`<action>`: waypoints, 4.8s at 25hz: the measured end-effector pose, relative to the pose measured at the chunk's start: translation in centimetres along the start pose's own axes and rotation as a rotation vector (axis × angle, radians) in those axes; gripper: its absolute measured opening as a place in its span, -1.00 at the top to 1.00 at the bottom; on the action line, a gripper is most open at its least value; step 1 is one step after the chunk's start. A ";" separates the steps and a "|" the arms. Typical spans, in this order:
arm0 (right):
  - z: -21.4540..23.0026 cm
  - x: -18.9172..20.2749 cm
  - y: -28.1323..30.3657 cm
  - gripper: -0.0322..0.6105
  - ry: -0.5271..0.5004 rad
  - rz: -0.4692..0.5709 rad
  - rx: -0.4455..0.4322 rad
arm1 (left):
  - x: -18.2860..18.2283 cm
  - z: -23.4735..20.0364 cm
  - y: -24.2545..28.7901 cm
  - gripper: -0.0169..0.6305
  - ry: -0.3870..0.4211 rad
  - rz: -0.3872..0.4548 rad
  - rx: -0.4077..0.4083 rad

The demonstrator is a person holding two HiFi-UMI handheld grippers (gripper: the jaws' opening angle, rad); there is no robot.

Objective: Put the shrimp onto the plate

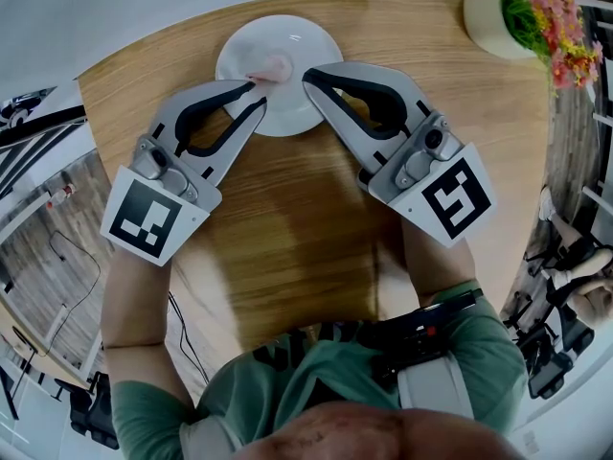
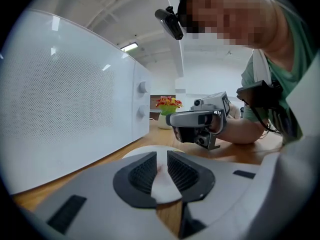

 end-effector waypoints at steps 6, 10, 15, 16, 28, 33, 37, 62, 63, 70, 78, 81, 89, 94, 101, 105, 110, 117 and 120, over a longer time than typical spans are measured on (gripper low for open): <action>-0.2 0.0 0.0 0.88 0.020 0.000 -0.011 | -0.1 0.3 -0.5 0.78 -0.018 0.009 0.003; -0.2 -0.4 -0.2 0.88 0.046 0.014 -0.012 | -0.5 0.7 -1.1 0.93 -0.038 0.034 0.000; -0.6 -1.5 -0.9 0.88 0.037 0.034 -0.026 | -0.2 2.4 -3.1 0.93 -0.106 0.073 -0.028; -0.7 -1.9 -1.2 0.88 0.031 0.043 -0.030 | -0.1 2.7 -3.6 0.93 -0.127 0.088 -0.036; -2.0 -7.8 -5.8 0.88 0.115 -0.007 -0.010 | -4.2 8.1 -10.3 0.93 -0.203 0.211 -0.126; -2.7 -12.5 -7.6 0.88 0.118 -0.026 0.006 | -6.8 10.9 -14.9 0.93 -0.194 0.225 -0.145; -3.7 -16.1 -9.1 0.88 0.118 -0.033 0.013 | -8.4 13.5 -18.4 0.93 -0.193 0.253 -0.155; -28.9 -33.5 -15.5 0.88 0.127 0.001 0.095 | -5.2 33.9 -50.7 0.93 -0.153 0.384 -0.138; -30.2 -33.8 -16.0 0.88 0.131 -0.001 0.105 | -4.8 34.4 -51.8 0.93 -0.152 0.386 -0.129; -36.0 -35.4 -21.9 0.88 0.158 -0.031 0.127 | -4.3 40.3 -54.4 0.93 -0.134 0.396 -0.095; -36.1 -34.9 -32.4 0.88 0.148 0.043 0.077 | -5.5 50.8 -49.9 0.93 -0.097 0.375 -0.140; -34.9 -33.2 -38.0 0.88 0.147 0.034 0.043 | -5.6 55.6 -45.4 0.93 -0.131 0.389 -0.164; -33.3 -27.7 -53.3 0.88 0.201 -0.018 -0.015 | -7.7 68.2 -33.8 0.93 -0.167 0.356 -0.111; -34.0 -26.8 -54.5 0.88 0.231 0.003 -0.036 | -8.3 69.2 -33.9 0.93 -0.163 0.343 -0.140; -36.2 -27.9 -53.4 0.88 0.205 -0.004 -0.069 | -7.8 68.5 -34.8 0.93 -0.162 0.365 -0.105; -40.6 -29.5 -50.0 0.88 0.186 -0.009 -0.041 | -5.1 66.4 -39.4 0.93 -0.159 0.387 -0.068; -47.1 -31.4 -44.1 0.88 0.205 -0.003 0.005 | -2.5 63.1 -47.5 0.93 -0.144 0.404 -0.043; -52.1 -32.6 -39.2 0.88 0.267 -0.027 0.078 | 0.3 59.0 -55.0 0.93 -0.147 0.429 -0.020; -52.5 -33.0 -39.6 0.88 0.251 -0.031 0.095 | 0.9 58.9 -55.1 0.93 -0.154 0.447 -0.007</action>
Point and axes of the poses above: the fingertips, and each gripper's own axes: y forward along the fingers, z to its right, x out of its underside, the point moved 6 cm from there along -y, backward along the fingers, and after that the axes turned 11 degrees about -y, right-handed, at the moved point
